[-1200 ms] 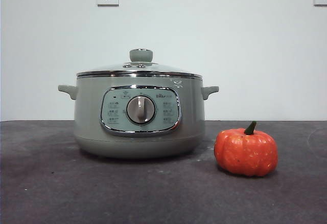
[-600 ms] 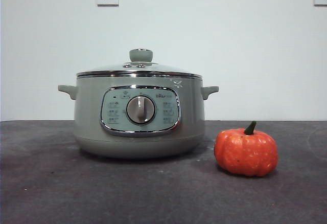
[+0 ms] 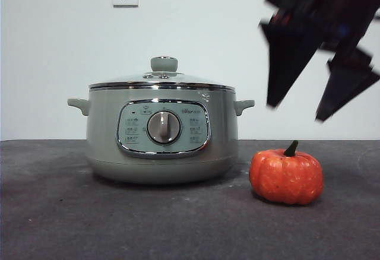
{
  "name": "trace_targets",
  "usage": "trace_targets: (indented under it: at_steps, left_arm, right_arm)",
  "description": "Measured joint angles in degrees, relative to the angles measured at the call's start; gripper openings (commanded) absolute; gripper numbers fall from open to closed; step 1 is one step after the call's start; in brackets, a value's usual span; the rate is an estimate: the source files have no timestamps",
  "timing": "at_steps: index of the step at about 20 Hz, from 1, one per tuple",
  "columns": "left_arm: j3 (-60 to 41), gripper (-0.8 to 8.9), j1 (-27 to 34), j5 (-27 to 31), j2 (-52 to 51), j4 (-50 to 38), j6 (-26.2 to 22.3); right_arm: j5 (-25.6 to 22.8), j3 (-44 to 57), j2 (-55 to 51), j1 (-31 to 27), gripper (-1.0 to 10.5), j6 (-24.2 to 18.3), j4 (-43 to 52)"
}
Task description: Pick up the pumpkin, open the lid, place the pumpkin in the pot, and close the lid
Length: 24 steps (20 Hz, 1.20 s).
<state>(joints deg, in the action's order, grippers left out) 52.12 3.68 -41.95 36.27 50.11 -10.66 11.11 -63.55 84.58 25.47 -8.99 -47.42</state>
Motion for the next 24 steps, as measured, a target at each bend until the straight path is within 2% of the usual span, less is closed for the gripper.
trace_targets:
  at_steps: [9,11,13,14,15,19,24]
  left_arm:
    - [0.00,8.12,0.00,0.00,-0.02,0.00,0.02]
    - [0.00,8.12,0.00,0.00,-0.02,0.00,0.07]
    - [0.00,8.12,0.00,0.02,0.00,0.00,0.17]
    - [0.00,8.12,0.00,0.02,0.00,0.00,0.17]
    - [0.00,8.12,0.00,0.15,-0.02,-0.07,0.17]
    - [0.00,8.12,-0.13,4.26,0.15,-1.88,0.44]
    - [1.53,8.12,-4.39,6.08,5.42,-7.37,1.73]
  right_arm:
    - [-2.34,0.00,11.72,1.20,7.3,0.00,6.01]
    - [-2.36,0.00,13.14,1.42,5.6,0.02,6.34]
    - [-2.34,0.00,13.81,1.53,1.9,0.57,6.34]
    - [-2.32,-0.02,13.81,1.53,-0.3,1.01,6.38]
    - [-2.16,-0.02,13.81,1.53,-0.1,1.29,6.29]
    - [-2.25,-0.02,11.74,1.53,-0.1,1.97,4.22]
    - [-2.32,-0.04,-2.10,1.53,-0.1,3.34,3.43]
